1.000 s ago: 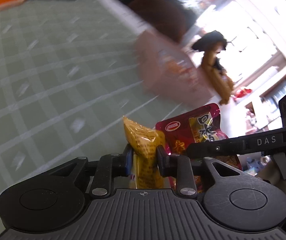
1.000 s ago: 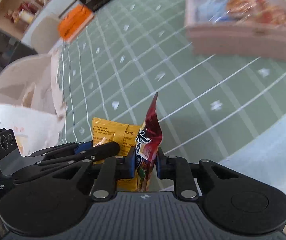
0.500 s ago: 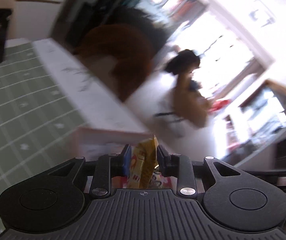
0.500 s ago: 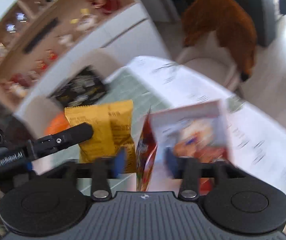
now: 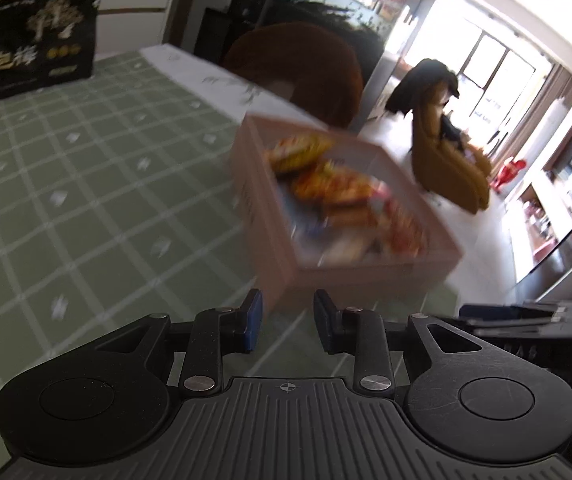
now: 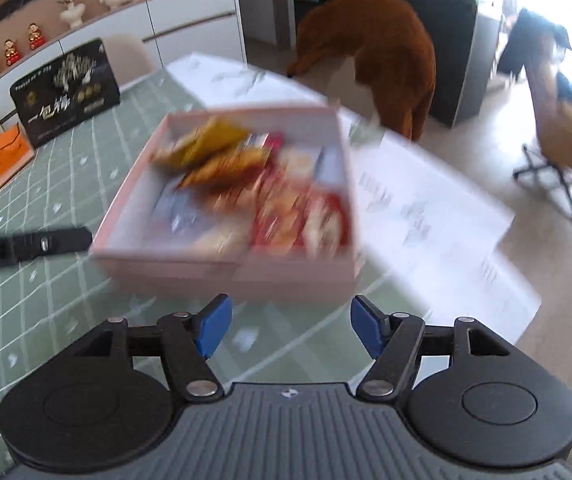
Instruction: Organize snacks
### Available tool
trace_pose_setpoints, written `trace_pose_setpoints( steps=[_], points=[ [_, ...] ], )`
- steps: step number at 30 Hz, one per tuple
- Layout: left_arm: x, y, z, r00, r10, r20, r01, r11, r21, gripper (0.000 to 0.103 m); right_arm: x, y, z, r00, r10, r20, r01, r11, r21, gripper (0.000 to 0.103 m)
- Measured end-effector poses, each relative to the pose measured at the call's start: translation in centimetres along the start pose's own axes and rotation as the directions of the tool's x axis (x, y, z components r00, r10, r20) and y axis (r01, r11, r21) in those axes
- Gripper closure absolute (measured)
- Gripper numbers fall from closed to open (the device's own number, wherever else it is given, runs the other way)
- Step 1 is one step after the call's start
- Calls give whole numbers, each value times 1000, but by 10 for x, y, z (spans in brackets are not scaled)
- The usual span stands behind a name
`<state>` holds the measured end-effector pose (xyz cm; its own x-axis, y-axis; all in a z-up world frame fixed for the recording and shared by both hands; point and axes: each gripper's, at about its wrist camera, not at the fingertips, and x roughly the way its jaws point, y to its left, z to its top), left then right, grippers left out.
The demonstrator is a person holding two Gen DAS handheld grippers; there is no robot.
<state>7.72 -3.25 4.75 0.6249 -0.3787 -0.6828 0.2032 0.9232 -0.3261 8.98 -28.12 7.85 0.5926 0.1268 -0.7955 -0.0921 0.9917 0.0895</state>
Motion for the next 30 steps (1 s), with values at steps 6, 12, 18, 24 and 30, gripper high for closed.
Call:
trace_pose_setpoints(
  steps=[6,12,18,24,30],
  points=[
    [-25,11,-51,990,134,30,-136,989,53,71,15,45,-40,998,43,-47,-42,999,23,36],
    [-31,17,-78,976,189,111,-207,962,179,69,26,95,-61,999,7,-41,-10,998,-63,26],
    [-15,15,-74,974,158,165,-192,957,217,66,37,103,-65,991,-132,14,132,991,-27,0],
    [-7,16,-70,975,138,176,-172,965,199,66,34,86,-77,986,-145,83,141,989,48,0],
    [-3,12,-68,971,154,184,-190,961,202,66,35,88,-85,977,-157,146,150,987,58,0]
  ],
)
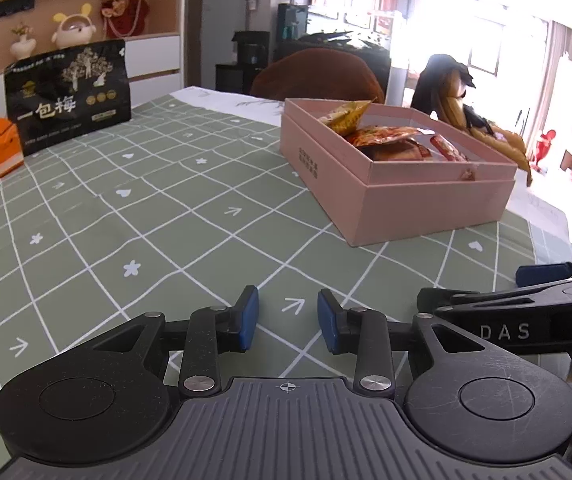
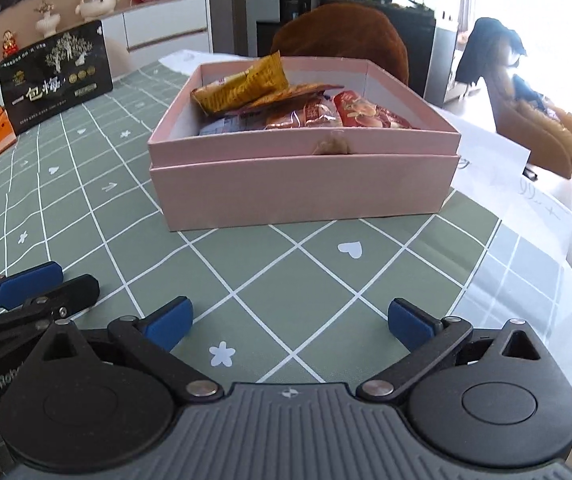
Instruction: Organize snacks
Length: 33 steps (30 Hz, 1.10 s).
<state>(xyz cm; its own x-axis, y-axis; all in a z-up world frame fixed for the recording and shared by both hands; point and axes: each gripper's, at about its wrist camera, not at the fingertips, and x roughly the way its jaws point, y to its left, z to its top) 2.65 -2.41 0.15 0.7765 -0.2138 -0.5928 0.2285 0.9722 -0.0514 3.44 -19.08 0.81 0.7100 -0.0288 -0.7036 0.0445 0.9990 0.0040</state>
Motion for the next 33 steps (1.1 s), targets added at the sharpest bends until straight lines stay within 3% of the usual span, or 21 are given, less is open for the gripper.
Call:
trace_pose_setpoints(
  steps=[7,33],
  points=[
    [0,-4,0,1000,11,-3,-11,1000,27,66,-3,-1,-12,996,10,91,-9,1000,-6,0],
    [-1,0,-1,1000,-3,-2,3,1000,5,66,-3,-1,-12,996,8,91,-8,1000,0,0]
  ],
)
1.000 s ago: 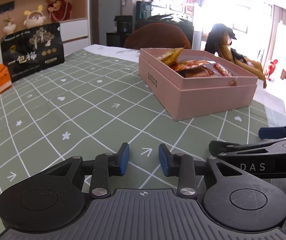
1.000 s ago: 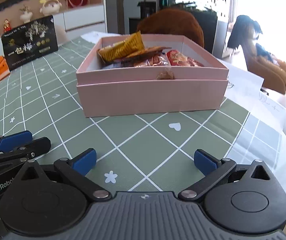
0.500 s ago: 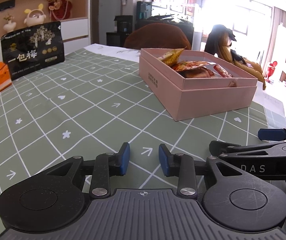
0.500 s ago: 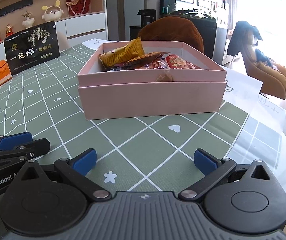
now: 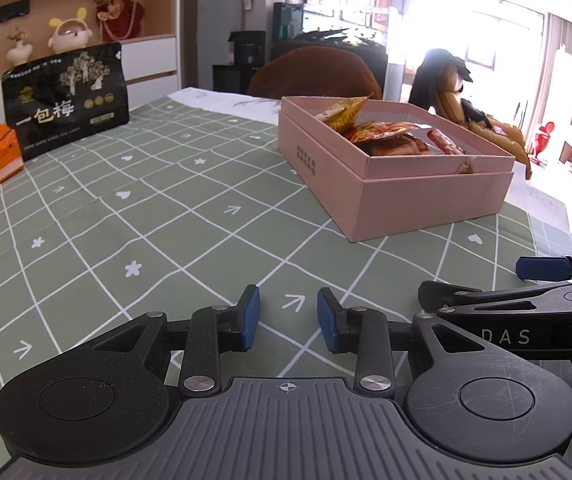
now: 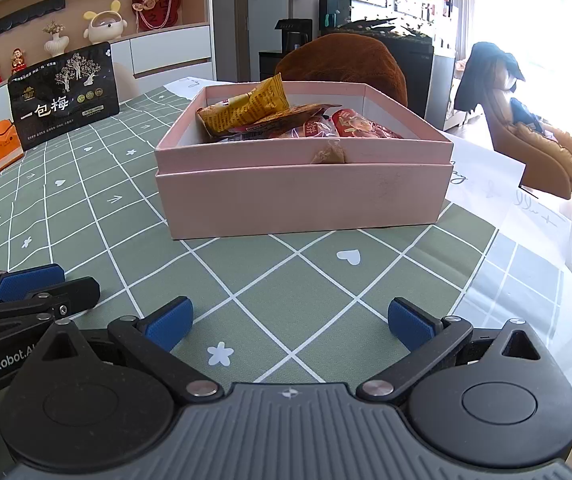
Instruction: Organize snacks
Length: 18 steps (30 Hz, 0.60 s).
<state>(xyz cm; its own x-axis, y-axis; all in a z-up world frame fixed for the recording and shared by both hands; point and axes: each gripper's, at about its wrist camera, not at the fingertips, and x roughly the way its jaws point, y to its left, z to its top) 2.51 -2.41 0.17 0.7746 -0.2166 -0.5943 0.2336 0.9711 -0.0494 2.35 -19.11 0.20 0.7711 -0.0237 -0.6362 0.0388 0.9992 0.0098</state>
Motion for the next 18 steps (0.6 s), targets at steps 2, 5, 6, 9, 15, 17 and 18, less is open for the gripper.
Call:
trace_pose_setpoints(
  steps=[2,5,6,9,15,17,18],
  points=[
    [0,0,0,1000,0,0,0,1000,0,66,0,0,0,1000,0,0,0,1000,0,0],
    [0,0,0,1000,0,0,0,1000,0,66,0,0,0,1000,0,0,0,1000,0,0],
    [0,0,0,1000,0,0,0,1000,0,66,0,0,0,1000,0,0,0,1000,0,0],
    [0,0,0,1000,0,0,0,1000,1,66,0,0,0,1000,0,0,0,1000,0,0],
    [0,1,0,1000,2,0,-2,1000,5,66,0,0,0,1000,0,0,0,1000,0,0],
    [0,1,0,1000,2,0,-2,1000,4,66,0,0,0,1000,0,0,0,1000,0,0],
    [0,0,0,1000,2,0,-2,1000,5,66,0,0,0,1000,0,0,0,1000,0,0]
  ],
)
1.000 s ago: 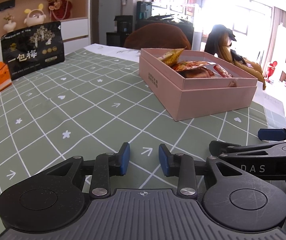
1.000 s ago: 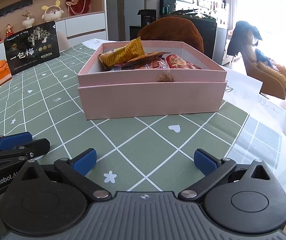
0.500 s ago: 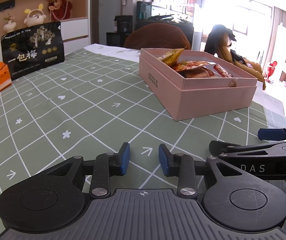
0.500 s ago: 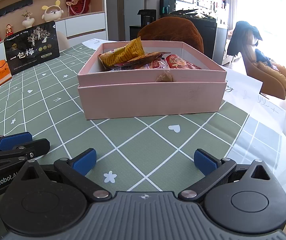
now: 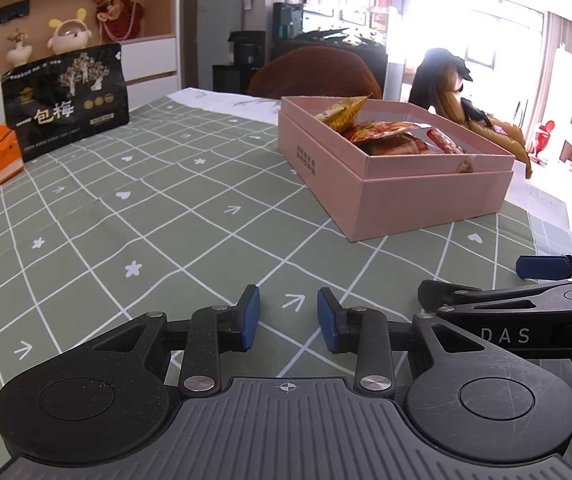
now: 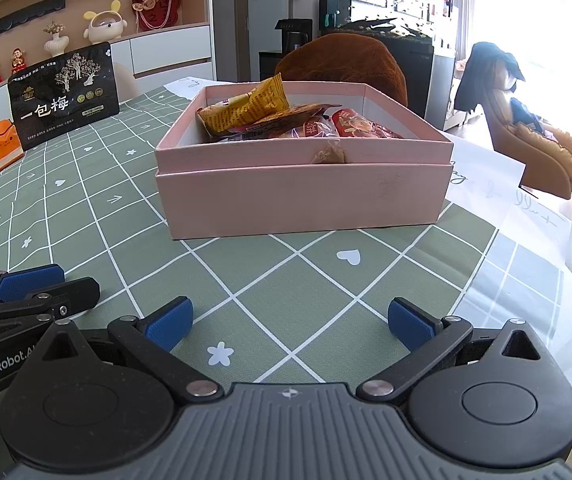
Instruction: Organize snacks
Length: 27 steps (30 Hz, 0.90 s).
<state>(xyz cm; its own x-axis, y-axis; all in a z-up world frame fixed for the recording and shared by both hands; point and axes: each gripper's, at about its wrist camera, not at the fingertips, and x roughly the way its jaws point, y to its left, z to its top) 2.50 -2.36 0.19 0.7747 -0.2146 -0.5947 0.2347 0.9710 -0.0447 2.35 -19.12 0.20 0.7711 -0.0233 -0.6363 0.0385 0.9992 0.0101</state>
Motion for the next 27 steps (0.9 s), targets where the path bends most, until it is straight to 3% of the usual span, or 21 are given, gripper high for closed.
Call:
trace_pose_setpoints(
  steps=[27],
  points=[
    [0,-1,0,1000,6,-1,-6,1000,10,67,0,0,0,1000,0,0,0,1000,0,0]
  ],
)
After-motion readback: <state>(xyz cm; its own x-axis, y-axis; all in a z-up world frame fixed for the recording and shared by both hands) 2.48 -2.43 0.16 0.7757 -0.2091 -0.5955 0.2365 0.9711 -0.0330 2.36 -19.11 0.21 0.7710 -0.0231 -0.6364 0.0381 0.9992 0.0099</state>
